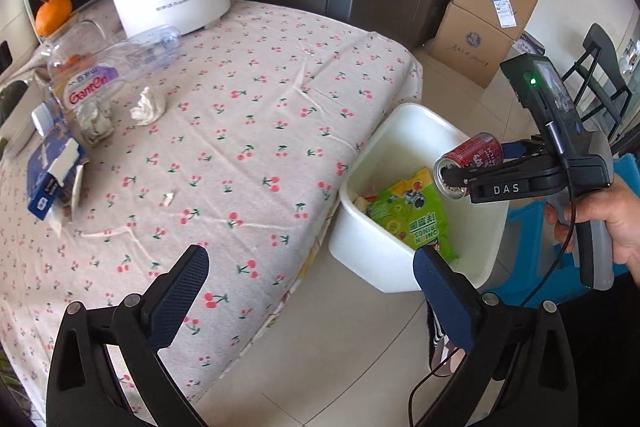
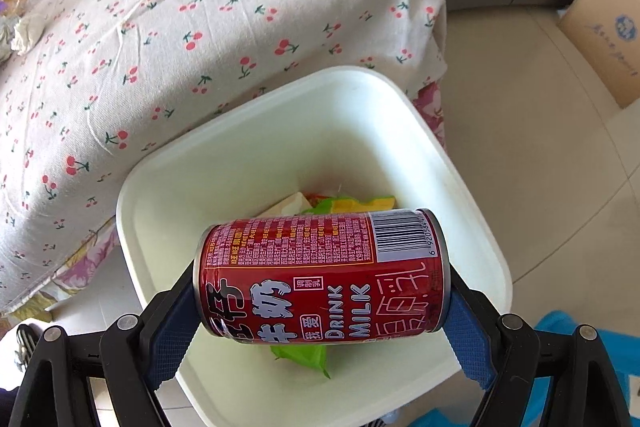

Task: Collect trash
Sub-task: 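Carry the chip bag over the white bin and open the left gripper while the right drops the can in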

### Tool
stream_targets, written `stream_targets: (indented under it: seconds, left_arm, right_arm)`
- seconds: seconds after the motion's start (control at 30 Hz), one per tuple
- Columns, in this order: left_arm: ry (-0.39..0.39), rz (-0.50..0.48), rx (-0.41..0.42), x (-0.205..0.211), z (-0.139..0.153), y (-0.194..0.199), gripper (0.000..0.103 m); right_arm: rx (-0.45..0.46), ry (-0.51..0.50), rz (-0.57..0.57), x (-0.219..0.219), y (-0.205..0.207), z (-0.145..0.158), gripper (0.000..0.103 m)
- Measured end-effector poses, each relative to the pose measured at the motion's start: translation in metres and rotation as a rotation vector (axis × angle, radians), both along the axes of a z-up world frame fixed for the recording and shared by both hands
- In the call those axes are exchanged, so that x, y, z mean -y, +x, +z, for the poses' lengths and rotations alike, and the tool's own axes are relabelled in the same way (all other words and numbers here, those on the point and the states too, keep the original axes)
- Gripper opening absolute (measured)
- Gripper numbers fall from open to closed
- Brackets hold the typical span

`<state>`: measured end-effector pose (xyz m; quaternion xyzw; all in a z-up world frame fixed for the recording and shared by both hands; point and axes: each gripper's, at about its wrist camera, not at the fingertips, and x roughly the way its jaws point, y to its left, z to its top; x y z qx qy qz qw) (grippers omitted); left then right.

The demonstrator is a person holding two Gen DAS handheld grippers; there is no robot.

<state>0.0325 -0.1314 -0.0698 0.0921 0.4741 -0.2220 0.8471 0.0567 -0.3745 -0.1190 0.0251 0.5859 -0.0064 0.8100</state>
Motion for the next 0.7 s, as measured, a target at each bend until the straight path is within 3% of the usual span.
stream_targets:
  seconds: [0.17,0.3,0.7]
  left_arm:
    - [0.021,0.047,0.029,-0.03,0.006,-0.004,0.103]
    - [0.003,0.089,0.02,-0.055,0.01,-0.005,0.103]
    - [-0.073,0.189,0.053,-0.104,0.036,-0.009,0.103]
  right_arm:
    - [-0.015,-0.025,0.0,-0.002,0.006,-0.011,0.09]
    - [0.005,-0.034,-0.015,0.0,0.007,-0.008,0.101]
    - [0.184,0.013,0.042,-0.045,-0.001,0.063,0.102]
